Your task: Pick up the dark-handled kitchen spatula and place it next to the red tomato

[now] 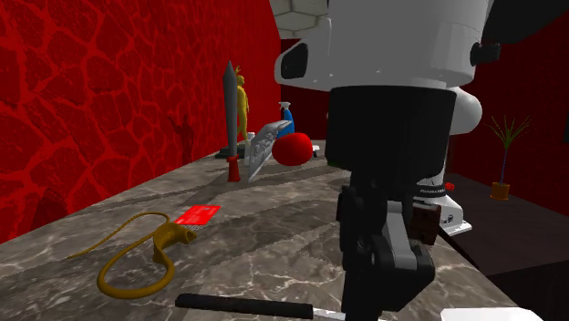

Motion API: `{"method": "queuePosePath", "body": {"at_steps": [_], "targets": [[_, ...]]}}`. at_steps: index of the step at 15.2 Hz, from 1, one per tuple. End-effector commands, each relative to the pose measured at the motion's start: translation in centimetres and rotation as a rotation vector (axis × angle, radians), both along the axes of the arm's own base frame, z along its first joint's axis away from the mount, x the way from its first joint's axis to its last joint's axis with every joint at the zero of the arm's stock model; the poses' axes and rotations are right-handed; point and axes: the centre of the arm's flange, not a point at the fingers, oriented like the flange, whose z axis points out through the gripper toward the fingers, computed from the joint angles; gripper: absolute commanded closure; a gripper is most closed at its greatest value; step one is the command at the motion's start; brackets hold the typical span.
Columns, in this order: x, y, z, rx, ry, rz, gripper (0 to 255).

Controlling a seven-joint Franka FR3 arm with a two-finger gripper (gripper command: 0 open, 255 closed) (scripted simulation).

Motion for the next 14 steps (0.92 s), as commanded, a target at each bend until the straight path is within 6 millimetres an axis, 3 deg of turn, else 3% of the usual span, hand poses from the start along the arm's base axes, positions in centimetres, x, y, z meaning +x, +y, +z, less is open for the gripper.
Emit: {"method": "queuePosePath", "body": {"at_steps": [1, 14], "targets": [[0.1, 0.0, 0.9, 0.0, 0.0, 0.0, 255], [0.1, 0.0, 7.8, 0.0, 0.0, 0.0, 255]]}}
